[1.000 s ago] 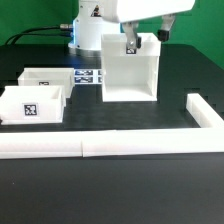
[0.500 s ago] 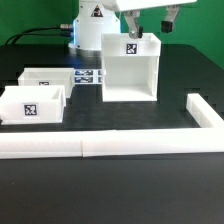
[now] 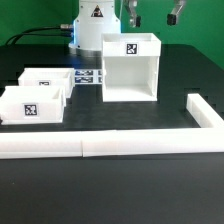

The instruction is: Assemble drawer

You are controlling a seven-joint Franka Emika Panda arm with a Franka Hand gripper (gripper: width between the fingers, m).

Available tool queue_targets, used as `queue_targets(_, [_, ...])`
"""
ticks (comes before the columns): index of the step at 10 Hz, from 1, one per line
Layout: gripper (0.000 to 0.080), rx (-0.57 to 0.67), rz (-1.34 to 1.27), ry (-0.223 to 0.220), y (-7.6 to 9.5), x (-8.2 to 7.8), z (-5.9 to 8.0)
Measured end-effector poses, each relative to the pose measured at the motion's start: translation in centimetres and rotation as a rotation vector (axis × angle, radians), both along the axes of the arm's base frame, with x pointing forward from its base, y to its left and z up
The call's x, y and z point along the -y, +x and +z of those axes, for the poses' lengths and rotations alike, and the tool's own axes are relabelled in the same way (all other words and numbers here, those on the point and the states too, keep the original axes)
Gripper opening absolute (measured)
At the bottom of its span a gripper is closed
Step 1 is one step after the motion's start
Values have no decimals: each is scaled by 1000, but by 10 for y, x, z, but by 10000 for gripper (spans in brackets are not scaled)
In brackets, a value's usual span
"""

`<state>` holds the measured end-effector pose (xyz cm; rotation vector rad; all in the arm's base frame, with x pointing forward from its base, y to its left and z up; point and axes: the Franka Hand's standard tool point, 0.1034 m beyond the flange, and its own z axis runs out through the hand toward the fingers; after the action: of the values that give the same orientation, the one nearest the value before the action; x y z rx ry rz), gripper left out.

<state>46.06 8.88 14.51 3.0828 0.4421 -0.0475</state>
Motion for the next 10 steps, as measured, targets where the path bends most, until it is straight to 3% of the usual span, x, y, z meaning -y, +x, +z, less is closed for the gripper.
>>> queue_targets(6, [649,0,-38,16,-3,2,-1])
queue_targets(10, [649,6,-127,54,-48,-13,-23])
